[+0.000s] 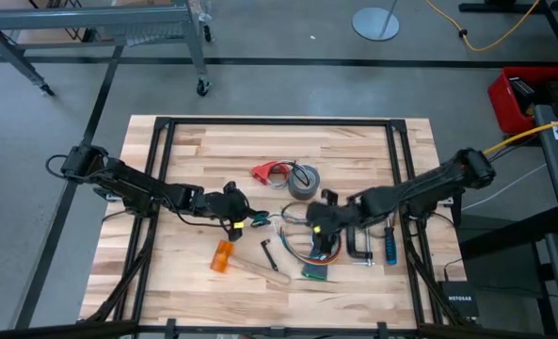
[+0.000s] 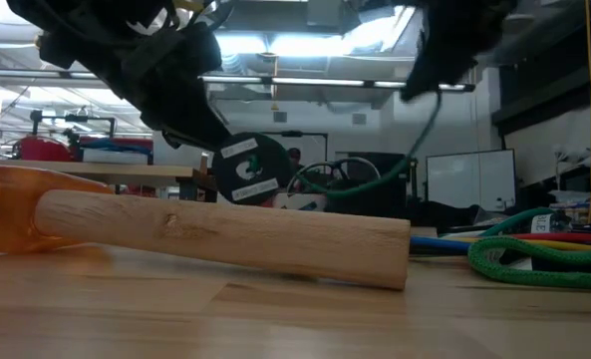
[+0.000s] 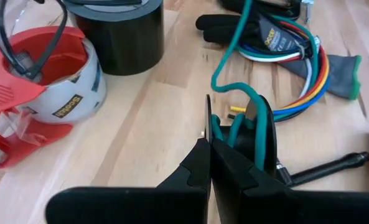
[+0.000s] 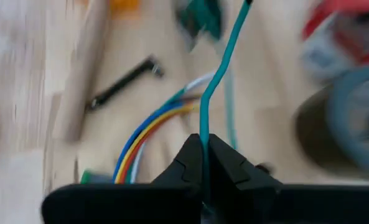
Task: Coil cords
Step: Uncoil the blue wire from the spool
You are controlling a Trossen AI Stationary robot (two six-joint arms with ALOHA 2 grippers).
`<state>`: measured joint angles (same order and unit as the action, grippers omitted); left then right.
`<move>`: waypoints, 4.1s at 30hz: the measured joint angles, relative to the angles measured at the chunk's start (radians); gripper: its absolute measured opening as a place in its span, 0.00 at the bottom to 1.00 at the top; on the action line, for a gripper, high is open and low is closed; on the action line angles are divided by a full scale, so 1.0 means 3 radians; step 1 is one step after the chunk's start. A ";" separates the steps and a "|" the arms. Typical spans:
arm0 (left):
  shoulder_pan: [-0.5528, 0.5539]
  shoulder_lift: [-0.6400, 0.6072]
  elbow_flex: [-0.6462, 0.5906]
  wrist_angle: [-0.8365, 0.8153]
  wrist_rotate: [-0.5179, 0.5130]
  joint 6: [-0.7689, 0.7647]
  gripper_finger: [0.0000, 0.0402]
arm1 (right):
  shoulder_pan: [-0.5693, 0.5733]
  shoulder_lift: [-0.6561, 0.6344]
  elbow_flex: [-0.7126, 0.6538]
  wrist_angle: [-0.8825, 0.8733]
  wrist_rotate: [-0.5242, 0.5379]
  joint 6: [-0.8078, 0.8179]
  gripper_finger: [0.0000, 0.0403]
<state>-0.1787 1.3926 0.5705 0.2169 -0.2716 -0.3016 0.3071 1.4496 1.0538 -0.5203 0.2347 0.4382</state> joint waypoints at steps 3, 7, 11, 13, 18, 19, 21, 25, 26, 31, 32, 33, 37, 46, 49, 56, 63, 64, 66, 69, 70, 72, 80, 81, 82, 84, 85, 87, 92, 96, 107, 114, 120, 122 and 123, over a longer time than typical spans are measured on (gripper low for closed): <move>0.0000 0.0001 0.0000 0.0021 -0.0001 -0.0014 0.00 | -0.0126 -0.0254 0.0000 0.0131 0.0137 -0.0157 0.02; 0.0055 0.0001 0.0000 0.0036 -0.0128 -0.0106 0.00 | -0.0261 -0.0514 0.0000 0.0638 0.0068 -0.0308 0.02; 0.0135 0.0003 0.0000 0.0120 -0.0524 -0.0286 0.00 | -0.0289 -0.0610 0.0000 0.1281 -0.0371 -0.0430 0.02; 0.0184 0.0003 0.0000 0.0212 -0.0723 -0.0371 0.00 | -0.0285 -0.0610 0.0000 0.1518 -0.0622 -0.0441 0.02; 0.0315 0.0003 0.0000 0.0690 -0.1161 -0.0475 0.00 | -0.0280 -0.0610 0.0000 0.1708 -0.0906 -0.0442 0.02; 0.0343 0.0003 0.0000 0.0795 -0.1249 -0.0469 0.00 | -0.0281 -0.0610 0.0000 0.1699 -0.0906 -0.0442 0.02; 0.0394 0.0003 0.0000 0.1038 -0.1435 -0.0444 0.00 | -0.0283 -0.0610 0.0000 0.1694 -0.0906 -0.0442 0.02; 0.0482 0.0003 0.0000 0.1567 -0.1661 -0.0243 0.00 | -0.0283 -0.0610 0.0000 0.1619 -0.0908 -0.0442 0.02; 0.0506 0.0003 0.0000 0.1694 -0.1672 -0.0159 0.00 | -0.0283 -0.0610 0.0000 0.1588 -0.0908 -0.0442 0.02; 0.0558 0.0003 0.0000 0.2273 -0.1672 0.0161 0.00 | -0.0284 -0.0626 0.0000 0.1283 -0.0869 -0.0443 0.02; 0.0558 0.0001 0.0000 0.2342 -0.1656 0.0211 0.00 | -0.0284 -0.0630 0.0000 0.1182 -0.0807 -0.0444 0.02; 0.0554 -0.0015 0.0000 0.2377 -0.1625 0.0259 0.00 | -0.0284 -0.0635 0.0000 0.1108 -0.0727 -0.0444 0.02; 0.0499 -0.0141 0.0000 0.2235 -0.1416 0.0278 0.00 | -0.0287 -0.0742 0.0000 0.0645 -0.0168 -0.0445 0.02; 0.0236 -0.0508 0.0000 0.1020 -0.1100 0.0158 0.00 | -0.0566 -0.1264 -0.0001 0.0260 0.0290 -0.0446 0.02; 0.0133 -0.0557 -0.0001 0.0802 -0.1097 0.0159 0.00 | -0.0732 -0.1472 -0.0001 0.0249 0.0292 -0.0505 0.02; -0.0004 -0.0566 -0.0001 0.0613 -0.0496 0.0220 0.00 | -0.1068 -0.1855 -0.0001 0.0265 0.0292 -0.0603 0.02; -0.0036 -0.0566 -0.0001 0.0076 -0.0398 -0.0066 0.00 | -0.1114 -0.1941 -0.0001 0.0621 0.0091 -0.0583 0.02; -0.0025 -0.0559 -0.0001 0.0014 -0.0501 -0.0135 0.00 | -0.1113 -0.1931 -0.0001 0.0701 0.0010 -0.0581 0.02; 0.0006 -0.0540 -0.0001 -0.0031 -0.0777 -0.0292 0.00 | -0.1113 -0.1899 -0.0001 0.0873 -0.0165 -0.0533 0.02; 0.0091 -0.0530 -0.0001 -0.0049 -0.1166 -0.0404 0.00 | -0.1112 -0.1833 -0.0001 0.1053 -0.0372 -0.0406 0.02; 0.0134 -0.0530 -0.0001 -0.0040 -0.1260 -0.0439 0.00 | -0.1112 -0.1812 -0.0001 0.1103 -0.0432 -0.0370 0.02; 0.0231 -0.0530 -0.0001 -0.0017 -0.1359 -0.0472 0.00 | -0.1112 -0.1777 -0.0001 0.1209 -0.0540 -0.0322 0.02; 0.0606 -0.0529 -0.0001 0.0180 -0.1723 -0.0781 0.00 | -0.1112 -0.1587 -0.0001 0.1413 -0.0992 -0.0040 0.02; 0.0649 -0.0529 -0.0001 0.0256 -0.1740 -0.0778 0.00 | -0.1112 -0.1560 -0.0001 0.1408 -0.1060 -0.0004 0.02; 0.0693 -0.0529 -0.0001 0.0329 -0.1748 -0.0741 0.00 | -0.1112 -0.1533 0.0000 0.1409 -0.1125 0.0015 0.02; 0.0786 -0.0529 -0.0001 0.0543 -0.1746 -0.0624 0.00 | -0.1112 -0.1483 -0.0001 0.1406 -0.1245 0.0029 0.02; 0.0835 -0.0529 -0.0001 0.0681 -0.1746 -0.0583 0.00 | -0.1112 -0.1460 -0.0001 0.1406 -0.1296 0.0032 0.02; 0.0943 -0.0529 -0.0001 0.0938 -0.1750 -0.0506 0.00 | -0.1112 -0.1427 -0.0001 0.1406 -0.1370 0.0035 0.02; 0.1200 -0.0533 -0.0001 0.1566 -0.1750 -0.0367 0.00 | -0.1112 -0.1369 -0.0001 0.1386 -0.1447 0.0035 0.02; 0.1344 -0.0558 -0.0001 0.1764 -0.1574 -0.0366 0.00 | -0.1112 -0.1369 -0.0001 0.1370 -0.1454 0.0034 0.02; 0.1169 -0.0807 -0.0001 0.1061 0.0391 -0.0439 0.00 | -0.1112 -0.1373 -0.0001 0.1029 -0.0915 -0.0187 0.02; 0.0936 -0.0933 -0.0001 -0.0008 0.1043 -0.0062 0.00 | -0.1113 -0.1373 -0.0001 0.0824 -0.0503 -0.0282 0.02; 0.0808 -0.0933 -0.0001 -0.0860 0.1000 0.0056 0.00 | -0.1113 -0.1373 -0.0001 0.0926 -0.0466 -0.0283 0.02; 0.0788 -0.0933 -0.0001 -0.1073 0.0859 0.0015 0.00 | -0.1113 -0.1373 -0.0001 0.0989 -0.0488 -0.0282 0.02; 0.0784 -0.0933 -0.0001 -0.1153 0.0771 -0.0017 0.00 | -0.1113 -0.1373 -0.0001 0.1010 -0.0491 -0.0283 0.02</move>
<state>0.0565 1.1126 0.5701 -0.1291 -0.0403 -0.3067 -0.0269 1.0378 1.0534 -0.2174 0.0874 0.3534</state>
